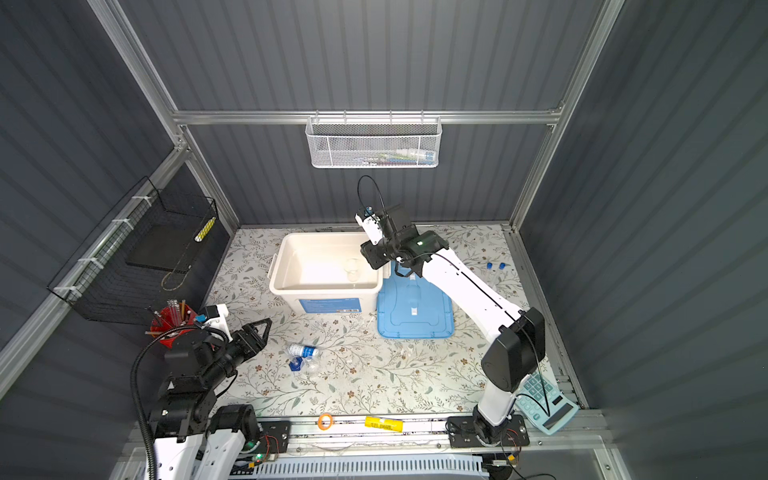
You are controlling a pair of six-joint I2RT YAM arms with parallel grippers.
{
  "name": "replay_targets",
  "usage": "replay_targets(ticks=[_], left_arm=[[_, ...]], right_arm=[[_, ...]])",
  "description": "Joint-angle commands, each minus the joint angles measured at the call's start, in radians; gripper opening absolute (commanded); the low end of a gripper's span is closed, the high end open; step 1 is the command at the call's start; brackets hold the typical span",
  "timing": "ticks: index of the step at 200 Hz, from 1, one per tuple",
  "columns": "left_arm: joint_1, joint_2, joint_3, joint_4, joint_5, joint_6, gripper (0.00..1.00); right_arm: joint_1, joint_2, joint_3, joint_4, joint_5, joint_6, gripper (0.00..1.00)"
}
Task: Organize the chemistry lab equipment
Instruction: 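Swing the left gripper down toward the blue-based glass graduated cylinder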
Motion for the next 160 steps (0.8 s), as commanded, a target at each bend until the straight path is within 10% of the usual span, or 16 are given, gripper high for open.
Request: replay_targets(ticks=[1,45,160], left_arm=[[-0.002,0.001,-0.028,0.050,0.033,-0.035,0.62],[-0.004,0.068,-0.037,0.089,0.186,-0.037,0.63],[-0.028,0.537,0.653,-0.430,0.214,0.562,0.62]], right_arm=[[-0.003,0.011,-0.007,0.011,-0.007,0.006,0.46],[-0.004,0.011,-0.008,0.008,0.006,0.012,0.46],[-0.005,-0.006,-0.048,0.019,-0.005,0.024,0.46]])
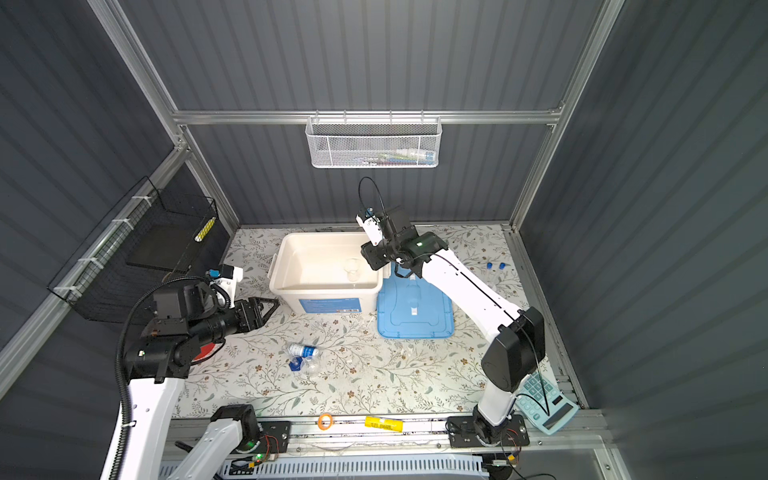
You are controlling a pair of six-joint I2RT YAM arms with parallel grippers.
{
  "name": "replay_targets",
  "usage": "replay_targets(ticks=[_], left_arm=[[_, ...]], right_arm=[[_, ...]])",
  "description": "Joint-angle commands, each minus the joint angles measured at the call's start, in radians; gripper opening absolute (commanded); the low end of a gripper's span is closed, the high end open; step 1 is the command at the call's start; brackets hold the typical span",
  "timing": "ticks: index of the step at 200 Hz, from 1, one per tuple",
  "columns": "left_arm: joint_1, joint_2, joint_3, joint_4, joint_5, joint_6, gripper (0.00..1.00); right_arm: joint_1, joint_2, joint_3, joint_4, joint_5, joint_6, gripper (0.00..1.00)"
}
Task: Organize the chemistry lab equipment
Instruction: 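Swing the left gripper down toward the blue-based glass graduated cylinder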
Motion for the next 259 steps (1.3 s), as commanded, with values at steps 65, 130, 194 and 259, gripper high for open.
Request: replay_targets(ticks=[65,130,194,259], left_arm=[[-0.060,0.059,0.161,-0.271,-0.237,0.581,0.66],[-0.082,0.098,0.019,-0.244,-0.179,0.758,0.71],[-0.164,0.143,-0.101,-0.233,-0.201,0.852,0.68],[-0.240,0.213,-0.138,-0.268,-0.238,0.899,0.69]], right_arm=[[-0.011,-0.014,-0.041,0.026,-0.035,0.011,0.46],[-0.022,-0.014,-0.063,0.043,-0.047,0.021,0.46],[-0.037,0.001,-0.081,0.062,-0.065,0.031,0.46],[-0.056,0.027,-0.081,0.073,-0.079,0.041,0.46]])
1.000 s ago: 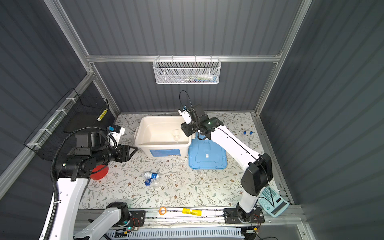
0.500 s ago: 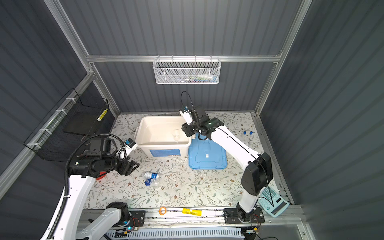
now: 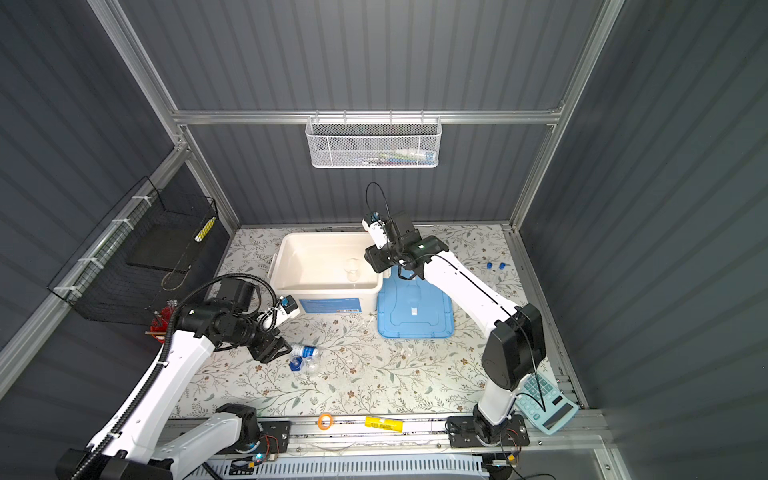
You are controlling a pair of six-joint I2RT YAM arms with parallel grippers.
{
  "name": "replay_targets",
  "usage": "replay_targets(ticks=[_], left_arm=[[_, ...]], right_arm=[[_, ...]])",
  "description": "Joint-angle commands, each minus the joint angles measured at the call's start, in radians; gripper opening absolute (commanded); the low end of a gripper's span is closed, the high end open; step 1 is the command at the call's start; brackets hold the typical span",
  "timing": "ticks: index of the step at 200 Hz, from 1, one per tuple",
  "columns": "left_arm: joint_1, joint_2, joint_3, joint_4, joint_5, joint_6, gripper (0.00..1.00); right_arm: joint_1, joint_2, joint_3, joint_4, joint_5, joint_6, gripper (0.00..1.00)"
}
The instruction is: Organize the chemistry lab equipment
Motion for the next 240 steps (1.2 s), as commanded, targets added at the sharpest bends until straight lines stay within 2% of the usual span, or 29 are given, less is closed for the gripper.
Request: replay_targets(ticks=[1,88,117,180,194,240], left_arm=[[-0.017,-0.001,-0.030,-0.040,-0.024,0.041,0.69],[-0.034,0.026,-0.064,0.009,-0.092,0.063,0.64],[-0.034,0.032,-0.075,0.036,-0.100,0.052,0.56],[-0.036,0.062,-0.063,0.056,-0.068,0.045,0.47],[-0.037,0.067,-0.062,0.056,-0.063,0.046,0.42],[-0.040,0.078,-0.058,0.052,-0.066,0.043,0.37]], right_arm=[[-0.012,0.020,-0.007,0.012,-0.011,0.012,0.46],[-0.036,0.031,-0.016,0.032,-0.027,0.027,0.45],[-0.042,0.030,-0.025,0.043,-0.032,0.033,0.45],[-0.051,0.034,-0.031,0.052,-0.040,0.038,0.45],[-0.053,0.035,-0.034,0.054,-0.040,0.040,0.45],[-0.057,0.032,-0.042,0.059,-0.043,0.043,0.45]])
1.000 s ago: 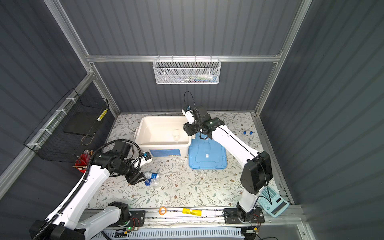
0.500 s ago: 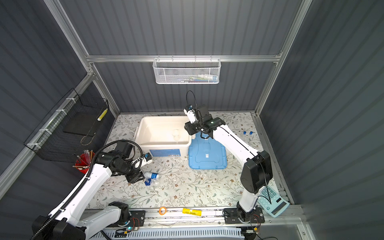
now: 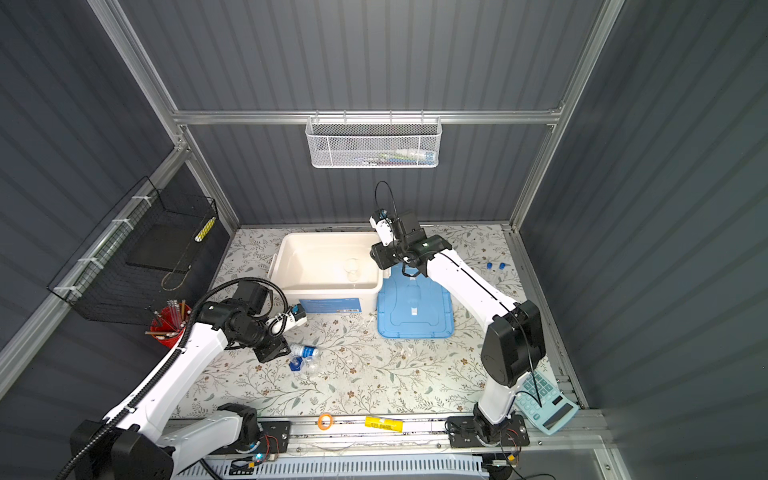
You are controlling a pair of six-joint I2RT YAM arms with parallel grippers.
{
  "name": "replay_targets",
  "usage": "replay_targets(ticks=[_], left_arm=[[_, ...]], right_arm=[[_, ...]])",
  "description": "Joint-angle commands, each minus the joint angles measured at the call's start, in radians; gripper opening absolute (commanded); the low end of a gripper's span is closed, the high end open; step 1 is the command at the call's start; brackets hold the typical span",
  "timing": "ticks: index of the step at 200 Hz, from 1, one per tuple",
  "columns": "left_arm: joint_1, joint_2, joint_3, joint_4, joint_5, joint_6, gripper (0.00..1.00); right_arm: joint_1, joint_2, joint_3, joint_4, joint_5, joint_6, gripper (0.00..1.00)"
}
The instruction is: Organize the chemistry lab equipment
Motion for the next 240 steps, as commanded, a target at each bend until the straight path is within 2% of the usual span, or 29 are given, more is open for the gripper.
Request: replay_targets(ticks=[1,152,240], left_arm=[[-0.008,0.007,0.008,-0.011,0.019,0.002,0.36],[-0.012,0.011,0.033,-0.020,0.008,-0.010,0.19],[-0.012,0.000,0.081,-0.047,-0.012,-0.025,0.17]], right_arm=[[-0.006,0.017,-0.016,0.012,-0.013,0.016,0.45],[-0.012,0.010,-0.030,0.022,-0.016,0.022,0.45],[-0.014,0.001,-0.030,0.024,-0.018,0.026,0.44]])
